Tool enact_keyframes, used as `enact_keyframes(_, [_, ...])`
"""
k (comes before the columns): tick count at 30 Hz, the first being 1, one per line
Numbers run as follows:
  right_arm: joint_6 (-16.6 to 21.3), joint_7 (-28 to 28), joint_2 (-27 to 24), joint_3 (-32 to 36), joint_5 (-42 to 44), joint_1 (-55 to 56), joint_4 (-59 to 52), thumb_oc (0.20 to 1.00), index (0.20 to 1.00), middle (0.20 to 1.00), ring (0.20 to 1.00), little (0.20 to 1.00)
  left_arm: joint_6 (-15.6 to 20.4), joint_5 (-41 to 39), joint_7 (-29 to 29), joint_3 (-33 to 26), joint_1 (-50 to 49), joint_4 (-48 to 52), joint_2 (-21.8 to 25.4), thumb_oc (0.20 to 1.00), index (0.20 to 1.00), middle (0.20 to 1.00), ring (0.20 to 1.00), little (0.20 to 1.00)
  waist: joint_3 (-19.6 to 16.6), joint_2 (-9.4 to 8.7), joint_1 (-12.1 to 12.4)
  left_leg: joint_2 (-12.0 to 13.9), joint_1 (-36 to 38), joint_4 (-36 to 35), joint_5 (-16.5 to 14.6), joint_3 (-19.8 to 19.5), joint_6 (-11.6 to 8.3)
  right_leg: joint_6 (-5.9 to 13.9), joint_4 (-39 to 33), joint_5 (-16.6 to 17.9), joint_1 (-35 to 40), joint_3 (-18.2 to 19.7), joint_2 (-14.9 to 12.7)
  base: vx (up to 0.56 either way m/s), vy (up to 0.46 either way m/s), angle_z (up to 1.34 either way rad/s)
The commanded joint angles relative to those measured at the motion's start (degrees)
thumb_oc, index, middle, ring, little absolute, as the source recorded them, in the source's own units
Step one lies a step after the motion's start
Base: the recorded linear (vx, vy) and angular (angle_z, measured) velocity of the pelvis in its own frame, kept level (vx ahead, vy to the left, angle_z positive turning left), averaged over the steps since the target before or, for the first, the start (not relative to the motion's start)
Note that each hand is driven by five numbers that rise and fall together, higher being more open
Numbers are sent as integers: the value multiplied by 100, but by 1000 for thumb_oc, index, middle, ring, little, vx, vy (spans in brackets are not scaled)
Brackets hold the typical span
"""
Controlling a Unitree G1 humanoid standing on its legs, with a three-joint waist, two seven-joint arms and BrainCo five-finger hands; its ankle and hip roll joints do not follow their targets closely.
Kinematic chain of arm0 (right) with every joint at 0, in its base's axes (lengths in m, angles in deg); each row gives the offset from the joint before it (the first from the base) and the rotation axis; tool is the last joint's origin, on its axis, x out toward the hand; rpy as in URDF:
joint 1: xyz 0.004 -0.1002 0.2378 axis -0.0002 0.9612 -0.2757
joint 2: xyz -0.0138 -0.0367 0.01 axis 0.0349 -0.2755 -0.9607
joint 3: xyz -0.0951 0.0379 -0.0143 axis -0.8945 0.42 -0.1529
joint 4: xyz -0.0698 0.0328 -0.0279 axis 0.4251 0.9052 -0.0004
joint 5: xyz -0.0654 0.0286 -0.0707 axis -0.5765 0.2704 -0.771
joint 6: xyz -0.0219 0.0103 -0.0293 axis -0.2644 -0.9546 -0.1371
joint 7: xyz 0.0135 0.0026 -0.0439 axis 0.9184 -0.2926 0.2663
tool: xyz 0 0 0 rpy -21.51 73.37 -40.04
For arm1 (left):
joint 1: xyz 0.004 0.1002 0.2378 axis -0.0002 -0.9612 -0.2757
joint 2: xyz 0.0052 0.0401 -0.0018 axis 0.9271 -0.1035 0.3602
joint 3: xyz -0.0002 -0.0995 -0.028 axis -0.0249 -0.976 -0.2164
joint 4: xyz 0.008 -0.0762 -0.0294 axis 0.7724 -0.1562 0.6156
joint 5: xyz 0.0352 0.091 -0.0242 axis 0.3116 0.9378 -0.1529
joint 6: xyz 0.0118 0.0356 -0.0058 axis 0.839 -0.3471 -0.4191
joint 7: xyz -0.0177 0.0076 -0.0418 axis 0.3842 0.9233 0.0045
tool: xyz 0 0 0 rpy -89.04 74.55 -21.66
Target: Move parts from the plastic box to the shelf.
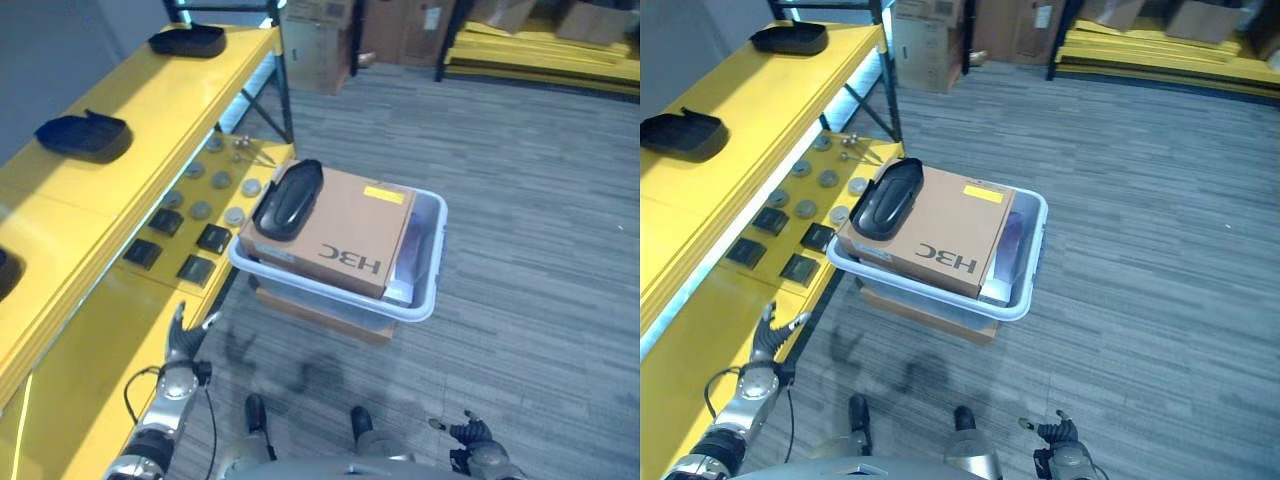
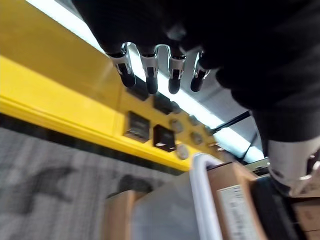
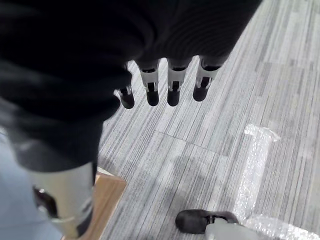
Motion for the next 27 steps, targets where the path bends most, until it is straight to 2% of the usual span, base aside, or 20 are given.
enact_keyframes(1, [107, -80, 137, -96, 135, -6, 62, 1000, 1000, 1000, 1000, 1000, 74, -176, 140, 6, 292, -625, -22, 1000, 1000, 1000, 1000, 1000, -109, 28, 38, -153, -142, 247, 94, 156, 92, 402, 330, -337, -17, 143, -117, 142, 278, -118])
enact_keyframes(2, [107, -80, 136, -95, 135, -7, 62, 1000, 1000, 1000, 1000, 1000, 78, -176, 140, 8, 296, -631, -23, 1000, 1000, 1000, 1000, 1000, -107, 26, 42, -156, -137, 246, 93, 161, 93, 403, 329, -338, -14, 147, -121, 226, 409, -97])
enact_keyframes(5, [72, -111, 216, 4, 251, -44, 176, 1000, 1000, 1000, 1000, 1000, 2, -113, 37, 79, 309, -1205, -108, 1000, 1000, 1000, 1000, 1000, -253, -3, 22, -383, 75, 165, -76, 371, 280, 594, 567, -331, -99, 294, -371, 200, 316, -22])
enact_keyframes(7, [66, -69, 312, 37, 337, -113, 179, 1000, 1000, 1000, 1000, 1000, -101, -85, -137, 108, 365, -1596, -127, 1000, 1000, 1000, 1000, 1000, -279, -42, 1, -495, 230, 120, -216, 549, 413, 747, 1098, -276, -350, 433, -481, 181, 320, -33])
enact_keyframes(8, [84, -62, 331, 43, 457, -246, 99, 1000, 1000, 1000, 1000, 1000, -117, -17, -196, 128, 411, -1768, -102, 1000, 1000, 1000, 1000, 1000, -242, -76, -15, -540, 338, 78, -277, 659, 472, 857, 1323, -105, -575, 569, -478, 121, 223, -64])
enact_keyframes(11, [186, -10, 378, 78, 714, -266, -190, 1000, 1000, 1000, 1000, 1000, -173, 25, -319, 147, 430, -1899, -51, 1000, 1000, 1000, 1000, 1000, -207, -86, -62, -546, 396, 55, -329, 724, 507, 865, 1570, -63, -736, 725, -345, 118, 188, -55])
enact_keyframes(12, [288, -24, 346, -34, 669, -284, -778, 1000, 1000, 1000, 1000, 1000, -185, 151, -412, 144, 436, -2080, 6, 1000, 1000, 1000, 1000, 1000, -237, -96, -138, -601, 453, -2, -424, 826, 532, 867, 1308, 27, -831, 833, -342, 94, 97, -21])
enact_keyframes(13, [280, -27, 346, -33, 666, -275, -790, 1000, 1000, 1000, 1000, 1000, -184, 152, -412, 145, 434, -2081, 6, 1000, 1000, 1000, 1000, 1000, -238, -96, -132, -601, 458, -2, -429, 833, 534, 870, 1297, 31, -824, 840, -343, 139, 132, -21])
enact_keyframes(14, [393, -106, 205, -171, 452, -224, -1764, 1000, 1000, 1000, 1000, 1000, -225, 258, -450, 94, 483, -2183, 99, 1000, 1000, 1000, 1000, 1000, -206, -107, -227, -656, 432, -2, -468, 839, 538, 841, 888, 235, -1094, 1027, -248, 49, 38, -33])
enact_keyframes(15, [381, -109, 204, -170, 447, -212, -1782, 1000, 1000, 1000, 1000, 1000, -223, 259, -451, 94, 482, -2187, 97, 1000, 1000, 1000, 1000, 1000, -210, -104, -228, -655, 432, -2, -473, 839, 539, 842, 881, 236, -1091, 1026, -248, 76, 38, -46])
enact_keyframes(17, [550, -256, -61, -237, -62, -49, -3322, 1000, 1000, 1000, 1000, 1000, -257, 313, -433, -54, 513, -2267, 138, 1000, 1000, 1000, 1000, 1000, -115, -131, -355, -671, 476, -2, -506, 863, 534, 853, 670, 426, -1447, 1108, -107, 84, -13, -35])
enact_keyframes(18, [634, -377, -211, -180, -356, 116, -4018, 1000, 1000, 1000, 1000, 1000, -236, 347, -397, -114, 527, -2262, 133, 1000, 1000, 1000, 1000, 1000, -50, -143, -436, -661, 530, -2, -543, 866, 527, 851, 698, 444, -1560, 1064, -64, 105, -52, -6])
enact_keyframes(20, [887, -492, -285, -89, -582, 421, -4839, 1000, 1000, 1000, 1000, 1000, -194, 417, -295, -165, 494, -2209, 79, 1000, 1000, 1000, 1000, 1000, -67, -198, -450, -674, 603, 16, -562, 878, 488, 803, 643, 415, -1377, 865, -199, 108, -83, 23])
enact_keyframes(23, [1210, -479, -383, 108, -447, 766, -5822, 1000, 1000, 1000, 1000, 1000, -159, 402, -173, -169, 448, -2183, -85, 1000, 1000, 1000, 1000, 1000, -141, -123, -484, -610, 660, 1, -556, 788, 414, 721, 551, 340, -1199, 718, -163, 114, -108, 44])
enact_keyframes(27, [1390, -470, -502, 123, -245, 469, -6540, 1000, 1000, 1000, 1000, 1000, -111, 921, -230, 474, 286, -1841, -332, 1000, 1000, 1000, 1000, 1000, -167, 13, -369, -529, 465, -2, -446, 632, 349, 658, 270, 325, -1069, 380, -204, 30, -141, 25])
